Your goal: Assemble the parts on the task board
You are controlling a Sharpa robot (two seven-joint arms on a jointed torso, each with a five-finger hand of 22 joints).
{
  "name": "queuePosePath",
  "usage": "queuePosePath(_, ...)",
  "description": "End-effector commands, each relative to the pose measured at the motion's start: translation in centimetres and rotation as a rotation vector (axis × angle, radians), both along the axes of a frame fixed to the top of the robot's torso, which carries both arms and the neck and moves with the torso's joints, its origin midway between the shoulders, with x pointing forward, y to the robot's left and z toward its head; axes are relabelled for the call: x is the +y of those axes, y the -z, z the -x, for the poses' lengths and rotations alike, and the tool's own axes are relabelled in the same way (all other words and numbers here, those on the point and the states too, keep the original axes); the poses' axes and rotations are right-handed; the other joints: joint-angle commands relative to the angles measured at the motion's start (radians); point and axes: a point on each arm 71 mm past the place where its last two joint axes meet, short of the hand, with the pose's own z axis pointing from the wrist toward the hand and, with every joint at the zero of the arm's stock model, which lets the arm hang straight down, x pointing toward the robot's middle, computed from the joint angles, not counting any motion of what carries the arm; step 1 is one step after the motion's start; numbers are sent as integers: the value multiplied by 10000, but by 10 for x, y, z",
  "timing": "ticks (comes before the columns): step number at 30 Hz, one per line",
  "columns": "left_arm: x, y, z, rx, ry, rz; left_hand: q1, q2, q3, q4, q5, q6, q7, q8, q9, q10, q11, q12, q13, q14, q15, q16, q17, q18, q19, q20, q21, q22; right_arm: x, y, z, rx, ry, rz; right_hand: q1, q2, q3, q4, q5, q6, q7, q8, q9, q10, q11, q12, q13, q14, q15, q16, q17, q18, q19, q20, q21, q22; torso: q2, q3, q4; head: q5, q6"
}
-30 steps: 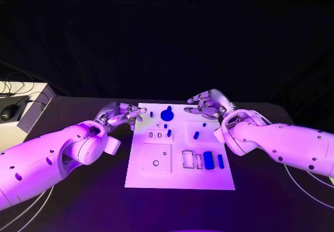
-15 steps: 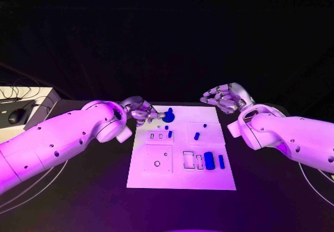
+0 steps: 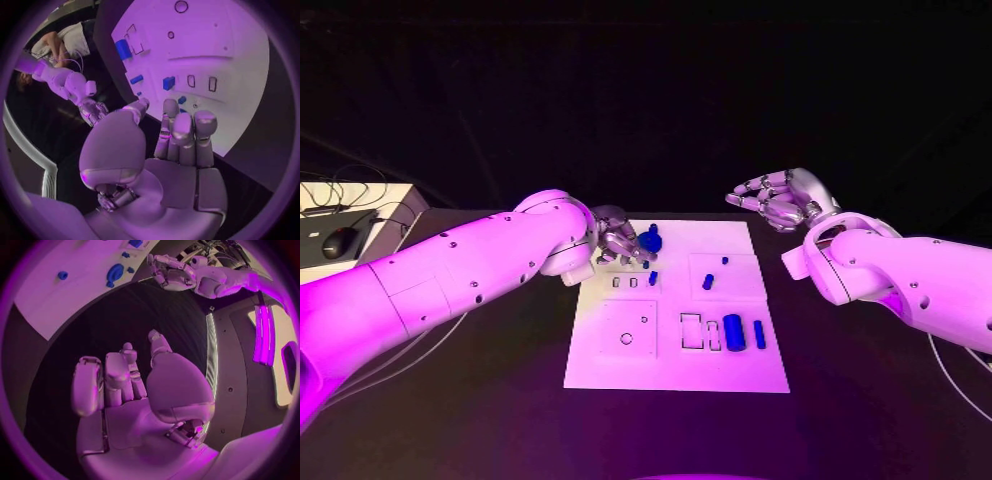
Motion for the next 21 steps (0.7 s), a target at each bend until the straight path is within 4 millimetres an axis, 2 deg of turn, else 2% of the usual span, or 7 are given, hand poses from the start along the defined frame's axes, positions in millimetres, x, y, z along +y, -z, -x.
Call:
queuePosePath(1, -3, 2, -1, 391, 67, -1057, -161, -8, -90, 118, -4, -25, -83, 46, 188, 67, -7, -83, 21, 81, 7, -73, 73, -80, 76, -7, -62, 86, 1, -1, -1, -3, -48, -95, -85, -15, -60, 19, 58, 2, 9, -60, 5, -58, 15, -54, -19, -37, 56, -57, 8, 22, 841, 17, -63, 1947, 3, -14, -5, 20, -9)
queuePosePath(4, -10, 3, -2, 494, 185, -1319, -365, -90, -546, 342, -49, -33, -116, 62, 330, 78, -7, -91, 37, 86, 5, -90, 115, -86, 93, -7, -83, 176, 1, -1, -2, 2, -22, -103, -89, -18, -61, 23, 78, 4, 10, -75, 8, -53, 15, -47, -16, -37, 57, -57, 13, 25, 841, 16, -74, 1944, 21, -30, -18, 34, 1)
queuePosePath(6, -15, 3, -4, 327, 345, -1724, -456, 107, -1702, 405, -46, -53, -163, 176, 607, 85, -23, -103, 42, 96, -13, -99, 148, -88, 100, -6, -113, 230, 2, -1, -2, 19, -9, -106, -128, -26, -71, 49, 115, 9, 12, -102, 15, -61, 17, -55, -26, -36, 58, -63, 17, 23, 842, 17, -70, 1945, 23, -38, -12, 31, -27)
queuePosePath(8, -18, 3, -5, 242, 418, -1923, -508, 167, -2300, 438, -64, -59, -217, 304, 919, 102, -53, -118, 43, 105, -35, -117, 160, -90, 119, -13, -133, 281, 2, -1, -3, 32, 6, -106, -242, 1, -91, 129, 263, 4, 15, -119, 17, -73, 20, -65, -33, -35, 59, -65, 20, 28, 841, 17, -88, 1941, 27, -40, -11, 26, -29)
queuePosePath(10, -20, 3, -6, 211, 458, -2032, -409, 357, -3033, 455, -50, -100, -237, 324, 1259, 137, -66, -140, 44, 126, -48, -110, 208, -97, 149, -17, -151, 355, 2, -1, -3, 43, 22, -105, -379, 15, -134, 206, 511, 0, 16, -136, 19, -78, 21, -67, -35, -33, 60, -64, 27, 31, 840, 17, -103, 1937, 31, -42, -13, 27, -40)
queuePosePath(15, -27, 5, -8, 404, 521, -2037, -462, 373, -3029, 424, -18, -41, -313, 279, 2116, 188, -114, -183, 64, 170, -77, -105, 327, -120, 206, -42, -216, 528, 3, -1, -4, 75, 47, -91, -413, 10, -164, 198, 731, 9, 16, -162, 29, -79, 20, -64, -37, -32, 59, -74, 29, 36, 840, 18, -121, 1932, 33, -67, 0, -4, -68)
queuePosePath(21, -34, 8, -7, 677, 677, -2053, -508, 333, -2896, 414, 11, -77, -407, 188, 3644, 231, -179, -177, -89, 198, -132, -112, 461, -160, 264, -100, -322, 773, 5, 0, -4, 139, 41, -69, -427, 13, -180, 181, 865, 12, 18, -187, 37, -78, 19, -65, -42, -29, 59, -76, 39, 36, 841, 18, -122, 1932, 34, -82, 4, -44, -103)
